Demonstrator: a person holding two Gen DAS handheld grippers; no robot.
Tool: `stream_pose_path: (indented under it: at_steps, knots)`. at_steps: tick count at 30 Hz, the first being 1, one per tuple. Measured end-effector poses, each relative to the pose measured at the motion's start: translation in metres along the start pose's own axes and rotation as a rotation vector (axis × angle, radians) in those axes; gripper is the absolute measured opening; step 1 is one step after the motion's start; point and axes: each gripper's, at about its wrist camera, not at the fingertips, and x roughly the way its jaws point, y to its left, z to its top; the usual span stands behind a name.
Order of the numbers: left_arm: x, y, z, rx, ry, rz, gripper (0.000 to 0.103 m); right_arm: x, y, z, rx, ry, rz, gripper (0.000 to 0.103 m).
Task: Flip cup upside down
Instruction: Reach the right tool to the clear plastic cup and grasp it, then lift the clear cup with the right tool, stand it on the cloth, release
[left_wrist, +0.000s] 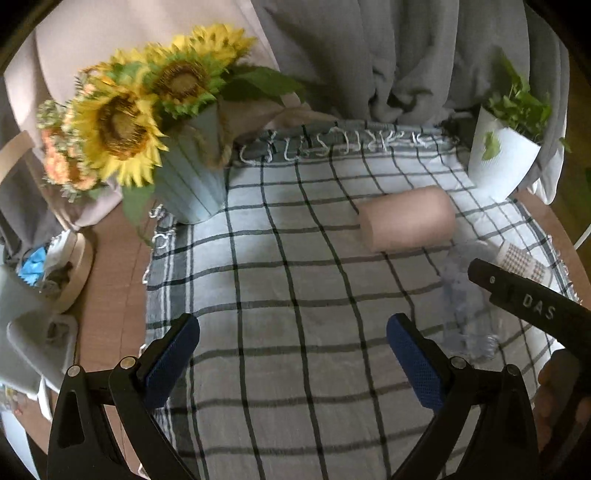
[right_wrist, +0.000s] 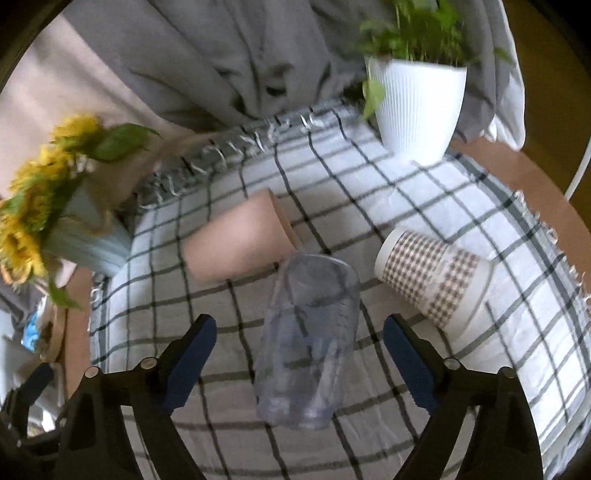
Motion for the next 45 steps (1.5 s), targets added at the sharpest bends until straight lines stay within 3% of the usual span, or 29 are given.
stream_pose_path:
  at_steps: [10,21,31,45]
  knots:
    - [0.030,0.004,0.003,0.011,0.050,-0.002,0.103,0.052,0.002,0.011,0.037,0.117,-0.051,0.084]
    - [0.042,0.008,0.003,-0.001,0.071,-0.005,0.103,0.070,0.000,0.008,0.059,0.160,-0.072,0.073]
    - [0.038,0.004,-0.003,-0.018,0.079,-0.023,0.103,0.067,0.006,0.010,-0.013,0.179,-0.044,0.072]
    - [0.013,0.011,-0.027,-0.089,0.085,-0.009,0.103,0.015,0.017,-0.007,-0.149,0.192,-0.018,0.072]
